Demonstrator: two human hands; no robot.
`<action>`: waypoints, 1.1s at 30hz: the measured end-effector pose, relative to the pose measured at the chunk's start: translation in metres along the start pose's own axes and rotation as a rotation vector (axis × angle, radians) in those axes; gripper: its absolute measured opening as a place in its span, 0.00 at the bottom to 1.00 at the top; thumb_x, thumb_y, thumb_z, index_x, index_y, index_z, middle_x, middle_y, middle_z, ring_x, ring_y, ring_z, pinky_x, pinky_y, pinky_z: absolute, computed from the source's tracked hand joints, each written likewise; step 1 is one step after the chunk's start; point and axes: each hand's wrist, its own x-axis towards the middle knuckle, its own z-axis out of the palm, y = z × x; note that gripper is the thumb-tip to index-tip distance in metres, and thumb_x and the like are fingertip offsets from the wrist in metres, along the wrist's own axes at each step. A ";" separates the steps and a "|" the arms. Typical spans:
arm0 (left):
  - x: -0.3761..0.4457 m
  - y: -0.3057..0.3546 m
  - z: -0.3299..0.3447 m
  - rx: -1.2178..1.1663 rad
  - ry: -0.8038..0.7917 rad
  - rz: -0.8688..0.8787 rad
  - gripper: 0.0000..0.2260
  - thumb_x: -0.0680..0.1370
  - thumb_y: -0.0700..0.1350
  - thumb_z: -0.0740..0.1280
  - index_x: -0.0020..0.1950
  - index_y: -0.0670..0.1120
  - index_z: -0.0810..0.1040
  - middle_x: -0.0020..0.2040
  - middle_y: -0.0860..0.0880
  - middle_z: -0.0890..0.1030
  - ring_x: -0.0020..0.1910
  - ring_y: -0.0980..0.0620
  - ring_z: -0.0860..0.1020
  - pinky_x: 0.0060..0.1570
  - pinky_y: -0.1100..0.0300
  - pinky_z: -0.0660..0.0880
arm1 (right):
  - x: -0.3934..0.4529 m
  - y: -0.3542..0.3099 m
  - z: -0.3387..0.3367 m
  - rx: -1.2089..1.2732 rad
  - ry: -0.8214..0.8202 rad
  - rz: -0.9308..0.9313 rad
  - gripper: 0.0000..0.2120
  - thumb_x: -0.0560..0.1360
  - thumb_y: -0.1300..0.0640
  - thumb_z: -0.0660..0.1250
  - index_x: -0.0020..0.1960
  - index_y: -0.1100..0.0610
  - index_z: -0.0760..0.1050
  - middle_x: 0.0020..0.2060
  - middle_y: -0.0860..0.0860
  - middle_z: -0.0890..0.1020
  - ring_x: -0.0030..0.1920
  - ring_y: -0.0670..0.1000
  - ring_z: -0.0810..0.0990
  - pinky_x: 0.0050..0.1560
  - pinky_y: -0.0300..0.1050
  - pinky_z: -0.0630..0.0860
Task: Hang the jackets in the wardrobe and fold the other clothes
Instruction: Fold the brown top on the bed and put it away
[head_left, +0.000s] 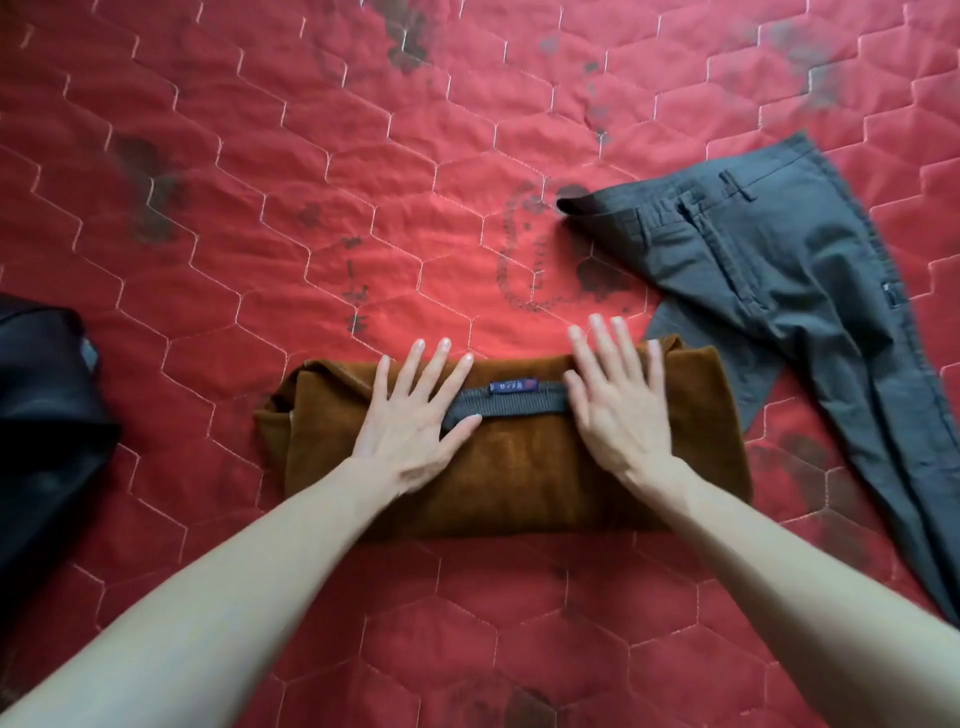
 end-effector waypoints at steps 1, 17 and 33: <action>-0.002 0.002 0.001 -0.014 0.019 -0.010 0.31 0.83 0.66 0.40 0.85 0.57 0.39 0.85 0.51 0.39 0.84 0.46 0.37 0.81 0.37 0.41 | -0.002 -0.010 -0.002 0.024 -0.006 -0.115 0.27 0.86 0.43 0.51 0.83 0.49 0.58 0.83 0.51 0.59 0.83 0.54 0.54 0.80 0.62 0.54; -0.020 0.003 0.005 -0.046 0.158 -0.279 0.28 0.85 0.53 0.47 0.86 0.51 0.54 0.85 0.43 0.56 0.83 0.40 0.54 0.81 0.40 0.52 | -0.050 0.041 -0.003 0.147 -0.047 0.476 0.30 0.85 0.41 0.53 0.84 0.47 0.54 0.84 0.52 0.55 0.83 0.55 0.53 0.79 0.64 0.51; -0.006 0.137 -0.017 0.063 -0.201 -0.095 0.32 0.86 0.61 0.45 0.85 0.48 0.40 0.85 0.47 0.37 0.83 0.46 0.34 0.81 0.43 0.37 | -0.065 0.087 -0.067 0.964 -0.462 0.745 0.17 0.78 0.51 0.72 0.65 0.55 0.79 0.61 0.53 0.83 0.60 0.54 0.81 0.62 0.50 0.75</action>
